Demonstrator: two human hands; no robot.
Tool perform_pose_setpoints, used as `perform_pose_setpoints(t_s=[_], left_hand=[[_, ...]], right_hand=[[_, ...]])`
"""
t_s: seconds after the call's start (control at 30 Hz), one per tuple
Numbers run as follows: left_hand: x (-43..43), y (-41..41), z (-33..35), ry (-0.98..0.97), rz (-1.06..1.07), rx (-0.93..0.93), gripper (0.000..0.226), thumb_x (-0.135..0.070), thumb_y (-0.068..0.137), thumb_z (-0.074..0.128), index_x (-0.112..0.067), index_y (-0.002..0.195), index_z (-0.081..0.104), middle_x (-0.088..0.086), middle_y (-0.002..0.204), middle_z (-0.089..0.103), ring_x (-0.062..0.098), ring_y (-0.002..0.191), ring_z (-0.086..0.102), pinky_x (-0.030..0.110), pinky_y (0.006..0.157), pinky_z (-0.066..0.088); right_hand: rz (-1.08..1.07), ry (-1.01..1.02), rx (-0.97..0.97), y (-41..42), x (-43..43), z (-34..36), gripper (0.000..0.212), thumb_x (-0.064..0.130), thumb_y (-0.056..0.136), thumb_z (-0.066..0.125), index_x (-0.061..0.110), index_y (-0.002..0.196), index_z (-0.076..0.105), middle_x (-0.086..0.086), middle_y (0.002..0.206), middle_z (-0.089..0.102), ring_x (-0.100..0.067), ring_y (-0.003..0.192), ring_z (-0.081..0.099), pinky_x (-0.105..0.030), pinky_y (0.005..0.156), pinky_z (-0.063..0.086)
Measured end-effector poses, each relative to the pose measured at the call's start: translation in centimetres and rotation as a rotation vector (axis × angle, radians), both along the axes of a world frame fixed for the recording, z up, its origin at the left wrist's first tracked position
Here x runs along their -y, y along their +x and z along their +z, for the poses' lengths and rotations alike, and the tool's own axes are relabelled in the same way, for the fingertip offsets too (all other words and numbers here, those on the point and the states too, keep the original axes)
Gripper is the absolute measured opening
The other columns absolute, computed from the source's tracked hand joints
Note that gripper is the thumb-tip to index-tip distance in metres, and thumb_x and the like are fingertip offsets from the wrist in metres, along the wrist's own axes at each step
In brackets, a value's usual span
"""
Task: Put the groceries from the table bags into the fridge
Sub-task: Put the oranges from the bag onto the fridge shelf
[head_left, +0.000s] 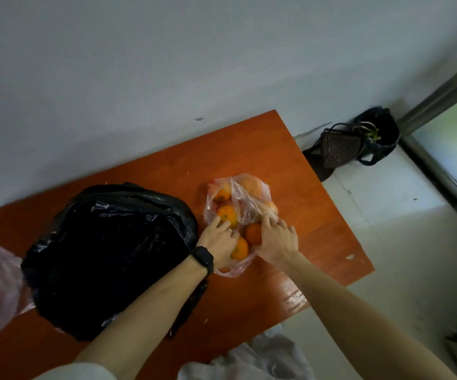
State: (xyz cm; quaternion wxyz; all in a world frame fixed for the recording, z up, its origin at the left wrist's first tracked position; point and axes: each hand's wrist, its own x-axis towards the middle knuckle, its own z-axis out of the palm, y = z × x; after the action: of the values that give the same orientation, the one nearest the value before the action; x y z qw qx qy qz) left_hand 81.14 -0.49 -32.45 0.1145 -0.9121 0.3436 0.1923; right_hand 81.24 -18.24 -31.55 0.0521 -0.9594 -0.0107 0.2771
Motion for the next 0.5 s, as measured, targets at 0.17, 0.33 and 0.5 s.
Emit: perform_pose_setpoints(t_s=[0.17,0.33,0.5], left_hand=[[-1.8,-0.4,0.9,-0.261,0.134,0.110,0.072,-0.076,0.081,0.042,-0.020,0.121,0.063,-0.001,0.109,0.070,0.021,0.117,0.052,0.045,0.099,0.022],[-3.6,0.0,5.0,-0.617,0.272,0.223,0.075,-0.077,0.072,0.049,-0.023,0.121,0.066,0.000,0.106,0.069,0.026,0.109,0.057,0.043,0.091,0.036],[-1.6,1.3,10.4,-0.893,0.490,0.051,0.066,-0.063,0.069,0.075,-0.035,0.124,0.053,-0.006,0.115,0.052,0.019,0.105,0.052,0.034,0.084,0.046]], right_hand=[[-0.109,0.216,0.184,-1.2,1.1,1.1,0.067,0.053,0.073,0.068,0.023,0.126,0.042,-0.002,0.117,0.065,-0.027,0.112,0.046,-0.042,0.085,0.041],[-0.343,0.606,0.322,-2.1,2.8,5.6,0.073,0.053,0.068,0.079,0.035,0.128,0.043,0.006,0.118,0.056,-0.013,0.109,0.044,-0.033,0.084,0.046],[-0.474,0.902,0.504,-3.9,4.2,9.9,0.076,0.037,0.065,0.089,0.032,0.130,0.049,0.011,0.127,0.056,-0.007,0.114,0.053,-0.025,0.090,0.047]])
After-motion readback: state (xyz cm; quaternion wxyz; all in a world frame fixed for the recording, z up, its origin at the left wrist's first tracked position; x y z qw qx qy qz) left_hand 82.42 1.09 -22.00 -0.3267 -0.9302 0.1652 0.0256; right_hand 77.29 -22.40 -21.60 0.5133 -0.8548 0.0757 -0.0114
